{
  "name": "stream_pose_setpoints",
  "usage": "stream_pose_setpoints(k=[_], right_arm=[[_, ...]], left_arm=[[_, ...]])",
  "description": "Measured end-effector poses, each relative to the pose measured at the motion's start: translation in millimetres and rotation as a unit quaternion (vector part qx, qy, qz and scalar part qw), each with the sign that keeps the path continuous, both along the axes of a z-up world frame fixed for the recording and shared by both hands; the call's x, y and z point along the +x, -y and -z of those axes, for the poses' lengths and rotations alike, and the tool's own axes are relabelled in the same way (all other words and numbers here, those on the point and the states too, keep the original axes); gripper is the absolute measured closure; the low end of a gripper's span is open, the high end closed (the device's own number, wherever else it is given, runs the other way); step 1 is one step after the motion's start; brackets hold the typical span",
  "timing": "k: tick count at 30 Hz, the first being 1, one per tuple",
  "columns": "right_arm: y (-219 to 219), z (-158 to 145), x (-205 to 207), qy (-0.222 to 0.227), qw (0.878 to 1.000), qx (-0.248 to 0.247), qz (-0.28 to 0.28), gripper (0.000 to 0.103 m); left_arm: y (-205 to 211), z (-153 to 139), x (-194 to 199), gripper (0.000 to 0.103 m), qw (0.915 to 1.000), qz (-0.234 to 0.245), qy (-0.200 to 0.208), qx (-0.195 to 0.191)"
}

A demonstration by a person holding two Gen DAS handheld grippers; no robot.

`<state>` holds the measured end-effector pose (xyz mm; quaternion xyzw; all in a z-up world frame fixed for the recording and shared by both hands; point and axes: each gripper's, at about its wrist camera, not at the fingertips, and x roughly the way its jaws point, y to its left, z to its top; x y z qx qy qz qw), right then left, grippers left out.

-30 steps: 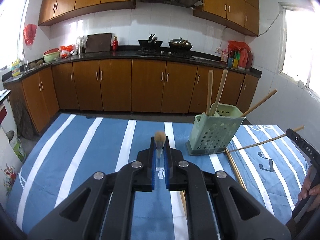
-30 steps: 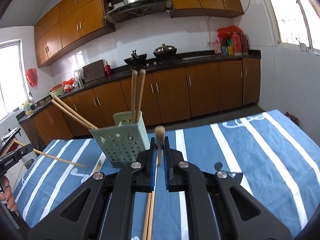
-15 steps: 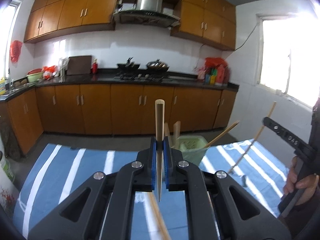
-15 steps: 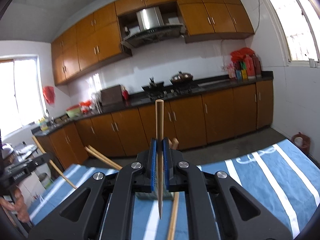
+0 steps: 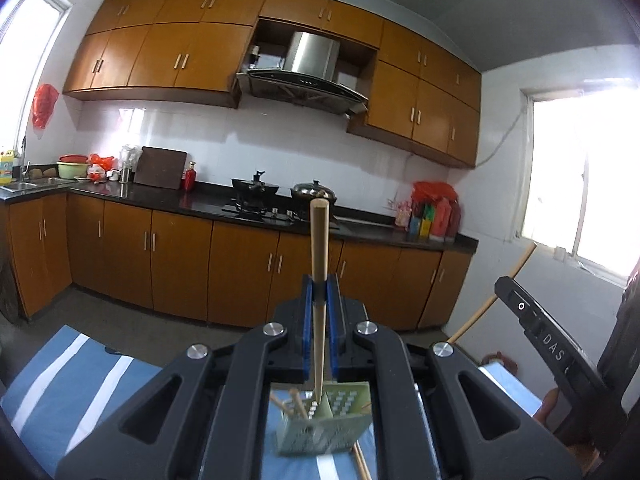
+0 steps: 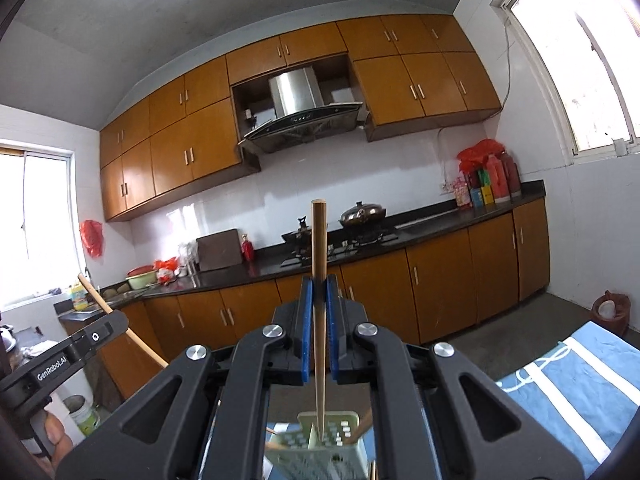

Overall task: Organize utensils
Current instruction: 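Lower both chopsticks into the holder and open the right tool, then open the left tool to release its chopstick and return both tools to the table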

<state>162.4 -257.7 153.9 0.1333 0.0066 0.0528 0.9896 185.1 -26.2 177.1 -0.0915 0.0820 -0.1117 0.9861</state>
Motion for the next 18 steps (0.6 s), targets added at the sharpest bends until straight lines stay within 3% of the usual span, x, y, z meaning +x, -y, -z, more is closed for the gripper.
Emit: stream_pose_setpoints(k=[4, 14, 18], right_arm=[[-7, 13, 18, -0.015, 1.0, -0.007, 0.004, 0.096], [-12, 42, 38, -0.083, 0.996, -0.002, -0.013, 0.094], [-12, 39, 35, -0.085, 0.996, -0.001, -0.008, 0.074]], left_arm=[[4, 11, 18, 0.095, 0.9999, -0.011, -0.002, 0.006], [2, 46, 50, 0.095, 0.9983, 0.003, -0.059, 0.003], [0, 46, 45, 0.093, 0.9983, 0.001, -0.059, 0.003]])
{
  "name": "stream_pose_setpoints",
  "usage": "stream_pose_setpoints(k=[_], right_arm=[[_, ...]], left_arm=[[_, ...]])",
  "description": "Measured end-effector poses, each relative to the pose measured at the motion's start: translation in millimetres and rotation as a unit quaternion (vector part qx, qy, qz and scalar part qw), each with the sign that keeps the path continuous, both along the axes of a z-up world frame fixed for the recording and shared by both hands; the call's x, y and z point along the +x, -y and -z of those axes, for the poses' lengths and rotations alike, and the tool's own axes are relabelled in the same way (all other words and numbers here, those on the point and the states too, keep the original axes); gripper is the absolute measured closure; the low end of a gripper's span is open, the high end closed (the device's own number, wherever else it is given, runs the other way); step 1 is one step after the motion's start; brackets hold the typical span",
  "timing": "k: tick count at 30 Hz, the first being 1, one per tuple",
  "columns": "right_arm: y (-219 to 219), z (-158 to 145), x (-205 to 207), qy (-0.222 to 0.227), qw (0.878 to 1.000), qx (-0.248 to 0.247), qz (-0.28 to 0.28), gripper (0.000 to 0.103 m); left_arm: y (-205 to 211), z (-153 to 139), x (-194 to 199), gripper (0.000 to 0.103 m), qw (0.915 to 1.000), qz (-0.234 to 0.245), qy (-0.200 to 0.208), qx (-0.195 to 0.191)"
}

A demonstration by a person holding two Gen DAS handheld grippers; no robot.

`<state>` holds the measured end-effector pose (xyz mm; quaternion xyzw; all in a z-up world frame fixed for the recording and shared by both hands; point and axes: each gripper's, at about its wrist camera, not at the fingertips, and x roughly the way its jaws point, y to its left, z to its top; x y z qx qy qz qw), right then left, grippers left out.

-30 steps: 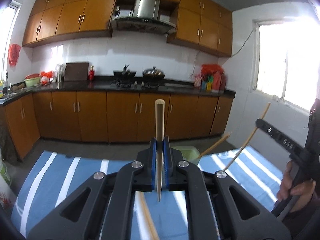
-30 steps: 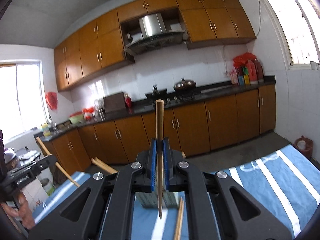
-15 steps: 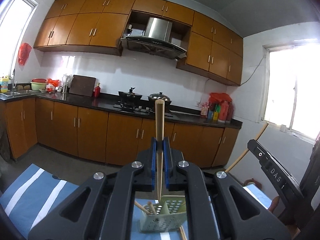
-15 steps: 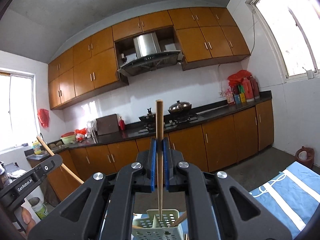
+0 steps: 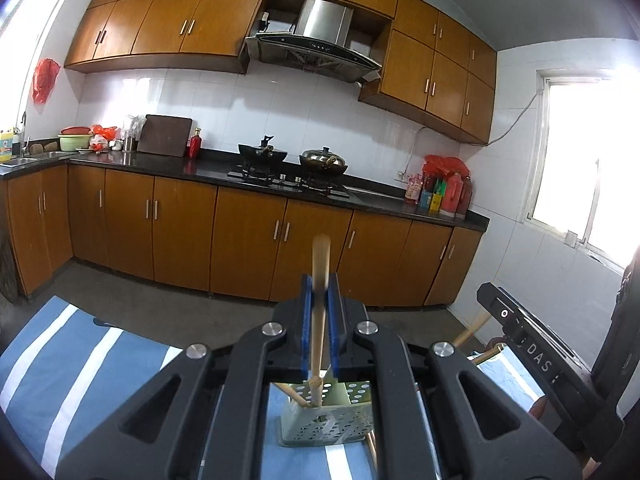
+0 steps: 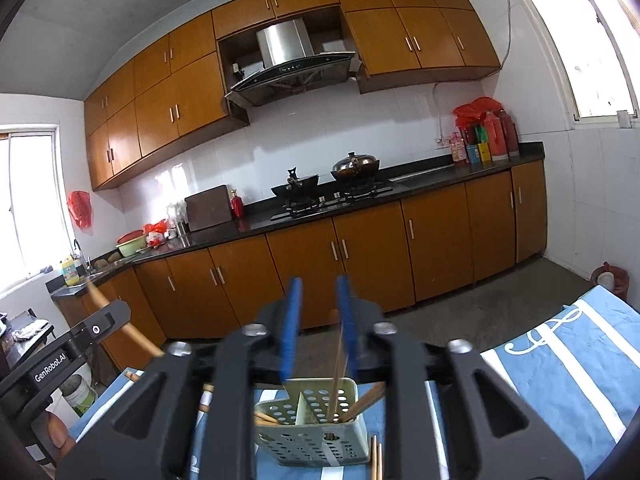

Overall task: Organize utensils
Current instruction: 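Open the left tool to release its chopstick and return both tools to the table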

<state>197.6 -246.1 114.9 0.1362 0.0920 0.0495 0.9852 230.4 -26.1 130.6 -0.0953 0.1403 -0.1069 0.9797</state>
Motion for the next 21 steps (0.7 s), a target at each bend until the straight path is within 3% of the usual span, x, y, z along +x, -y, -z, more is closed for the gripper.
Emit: stream_pose_setpoints(k=[6, 12, 15, 19, 21], right_arm=[[0, -9, -15, 0.006, 1.0, -0.007, 0.002, 0.074], [13, -3, -51, -0.009, 1.0, -0.02, 0.009, 0.074], [21, 16, -66, -0.039, 0.999, -0.024, 0.004, 0.074], [22, 67, -70, -0.124, 0.991, -0.042, -0.02, 0.074], [21, 105, -65, -0.185, 0.981, -0.039, -0.038, 0.075]], left_arm=[[-7, -8, -13, 0.093, 1.0, -0.007, 0.004, -0.004], [-30, -7, -48, 0.084, 0.9997, -0.025, -0.001, 0.006], [-46, 13, -69, 0.083, 0.9987, -0.037, -0.025, 0.023], [-64, 63, -85, 0.082, 0.9946, -0.046, -0.078, 0.05], [-68, 91, -88, 0.082, 0.9909, -0.043, -0.109, 0.065]])
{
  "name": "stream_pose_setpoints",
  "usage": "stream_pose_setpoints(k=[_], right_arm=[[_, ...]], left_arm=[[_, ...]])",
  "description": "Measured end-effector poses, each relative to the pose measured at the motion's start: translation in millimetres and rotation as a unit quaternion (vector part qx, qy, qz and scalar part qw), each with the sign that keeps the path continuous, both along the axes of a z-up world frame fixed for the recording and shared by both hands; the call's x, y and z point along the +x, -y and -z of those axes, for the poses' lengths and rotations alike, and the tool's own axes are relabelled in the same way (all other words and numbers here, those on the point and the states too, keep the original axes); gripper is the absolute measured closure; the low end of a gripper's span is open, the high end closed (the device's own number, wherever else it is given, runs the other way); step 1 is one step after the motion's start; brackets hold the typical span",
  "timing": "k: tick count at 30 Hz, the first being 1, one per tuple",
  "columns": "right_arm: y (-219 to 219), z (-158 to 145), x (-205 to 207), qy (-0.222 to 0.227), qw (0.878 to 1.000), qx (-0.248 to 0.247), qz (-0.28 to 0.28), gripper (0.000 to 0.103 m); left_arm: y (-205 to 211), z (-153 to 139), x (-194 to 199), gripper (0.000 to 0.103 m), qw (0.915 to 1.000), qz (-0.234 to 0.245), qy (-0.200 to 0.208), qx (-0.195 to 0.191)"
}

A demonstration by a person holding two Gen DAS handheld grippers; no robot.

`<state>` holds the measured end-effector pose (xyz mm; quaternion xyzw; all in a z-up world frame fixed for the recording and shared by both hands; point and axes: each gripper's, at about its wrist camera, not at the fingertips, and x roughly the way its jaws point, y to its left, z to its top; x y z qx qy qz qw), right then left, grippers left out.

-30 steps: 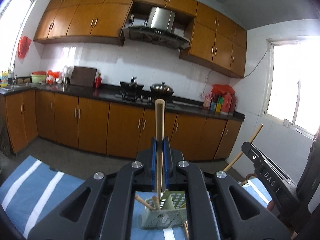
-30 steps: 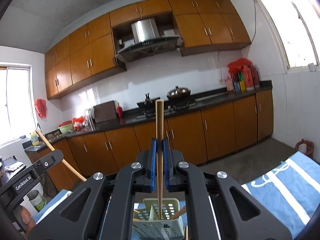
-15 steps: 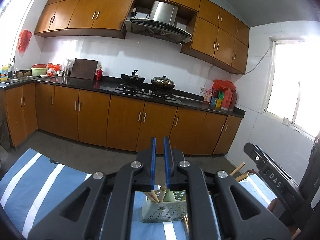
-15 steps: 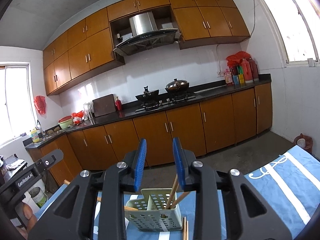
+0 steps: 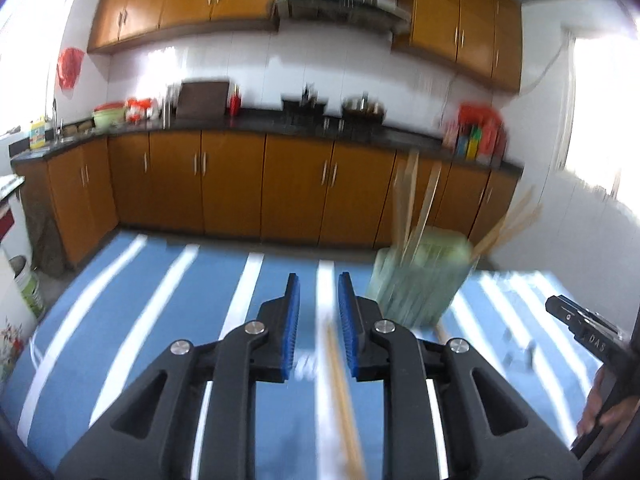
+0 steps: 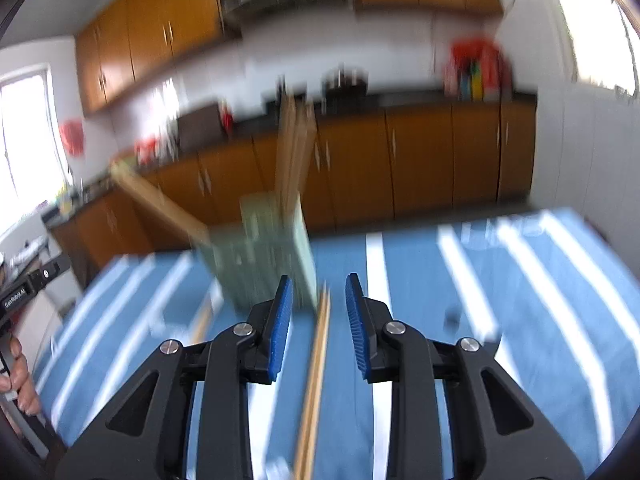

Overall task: Organize utensils
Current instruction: 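Open the left tool to release its chopstick and return both tools to the table, then close the left tool on a chopstick while the right tool grasps another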

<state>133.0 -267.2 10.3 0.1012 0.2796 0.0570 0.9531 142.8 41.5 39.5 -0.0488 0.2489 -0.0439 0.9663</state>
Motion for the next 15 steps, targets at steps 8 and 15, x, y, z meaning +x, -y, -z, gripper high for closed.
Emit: stream_pose_setpoints(k=[8, 15], right_arm=[[-14, 84, 9, -0.123, 0.992, 0.011, -0.026, 0.082], [-27, 100, 12, -0.15, 0.988, -0.008, -0.037, 0.084]], left_arm=[[-6, 76, -5, 0.082, 0.9956, 0.004, -0.093, 0.01], [0, 92, -3, 0.082, 0.9924, 0.016, -0.122, 0.005]])
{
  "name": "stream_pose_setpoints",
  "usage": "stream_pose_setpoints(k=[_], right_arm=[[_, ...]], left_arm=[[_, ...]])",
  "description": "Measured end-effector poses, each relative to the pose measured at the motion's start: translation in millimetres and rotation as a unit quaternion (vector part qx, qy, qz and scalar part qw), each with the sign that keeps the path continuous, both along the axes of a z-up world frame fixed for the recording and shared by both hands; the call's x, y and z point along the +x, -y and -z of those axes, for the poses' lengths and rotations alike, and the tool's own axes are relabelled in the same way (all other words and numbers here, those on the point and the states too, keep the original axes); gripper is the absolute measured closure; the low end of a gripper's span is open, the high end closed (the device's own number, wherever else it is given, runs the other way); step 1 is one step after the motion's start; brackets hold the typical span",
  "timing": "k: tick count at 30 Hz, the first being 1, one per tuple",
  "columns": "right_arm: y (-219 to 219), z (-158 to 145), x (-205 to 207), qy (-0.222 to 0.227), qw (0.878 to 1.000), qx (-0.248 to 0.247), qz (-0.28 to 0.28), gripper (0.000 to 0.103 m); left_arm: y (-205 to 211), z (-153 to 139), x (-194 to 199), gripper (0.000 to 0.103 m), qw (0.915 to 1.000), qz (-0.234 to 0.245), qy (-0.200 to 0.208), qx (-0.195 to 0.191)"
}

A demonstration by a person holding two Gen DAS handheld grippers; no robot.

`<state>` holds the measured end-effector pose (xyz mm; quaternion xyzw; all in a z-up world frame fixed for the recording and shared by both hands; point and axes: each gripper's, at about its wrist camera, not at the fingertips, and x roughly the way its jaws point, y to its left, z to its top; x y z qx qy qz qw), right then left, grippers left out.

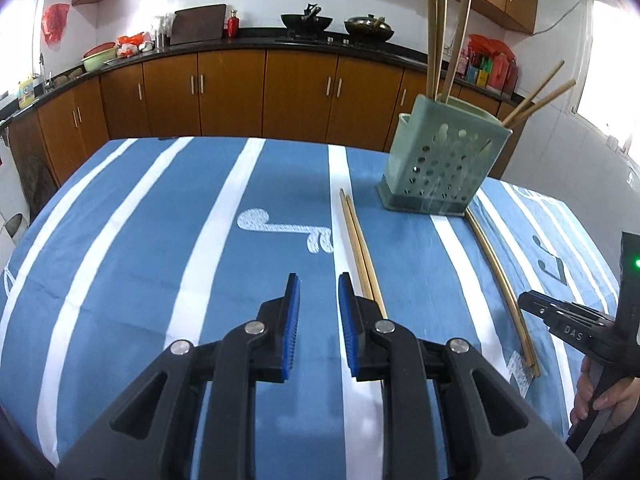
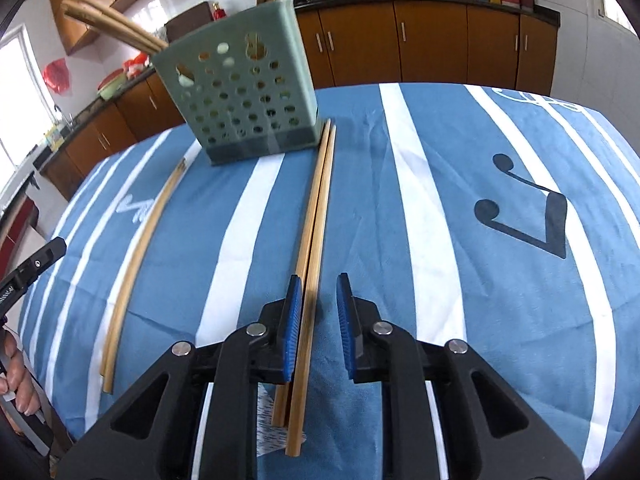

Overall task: Organize utensils
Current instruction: 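Close the left tool on a chopstick while the right tool grasps another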

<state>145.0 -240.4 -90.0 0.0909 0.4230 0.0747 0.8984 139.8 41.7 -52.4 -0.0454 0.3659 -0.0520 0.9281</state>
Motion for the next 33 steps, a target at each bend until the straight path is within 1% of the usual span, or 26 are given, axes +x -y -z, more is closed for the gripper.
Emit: stream_pose_setpoints(k=[5, 7, 8, 9, 11, 13, 16, 19, 25, 28, 33], right_arm=[[0, 4, 2, -0.001, 1.0, -0.008, 0.002, 0.085], [0, 6, 3, -0.003, 1.0, -0.023, 0.007, 0.091], [0, 7, 4, -0.001, 0.999, -0.03, 0.01, 0.092], [1, 7, 5, -0.001, 0.999, -0.034, 0.015, 0.095], [5, 7, 6, 0.0, 0.999, -0.037, 0.031, 0.095], [10, 8, 6, -0.001, 0.999, -0.027, 0.042, 0.095], [9, 7, 5, 0.002, 0.999, -0.033, 0.04, 0.095], [8, 7, 5, 0.003, 0.999, -0.036, 0.037, 0.095], [8, 7, 5, 0.003, 0.999, -0.038, 0.035, 0.095], [7, 7, 5, 0.004, 0.999, -0.041, 0.034, 0.095], [7, 6, 5, 0.0, 0.999, -0.035, 0.032, 0.095]], left_arm=[[5, 5, 2, 0.082, 0.9999, 0.009, -0.01, -0.001], [7, 7, 3, 0.082, 0.9998, 0.013, -0.015, -0.004], [7, 9, 3, 0.082, 0.9997, 0.015, -0.018, -0.006], [8, 11, 4, 0.082, 0.9996, 0.018, -0.021, -0.009], [10, 14, 5, 0.082, 0.9992, 0.025, -0.027, -0.013], [15, 18, 6, 0.083, 0.9985, 0.037, -0.035, -0.02], [23, 25, 6, 0.083, 0.997, 0.057, -0.047, -0.023], [31, 33, 7, 0.086, 0.9956, 0.07, -0.06, -0.015], [40, 45, 10, 0.088, 0.9936, 0.077, -0.082, 0.004], [42, 48, 13, 0.088, 0.9934, 0.075, -0.086, 0.013], [47, 48, 19, 0.088, 0.9942, 0.063, -0.08, 0.033]])
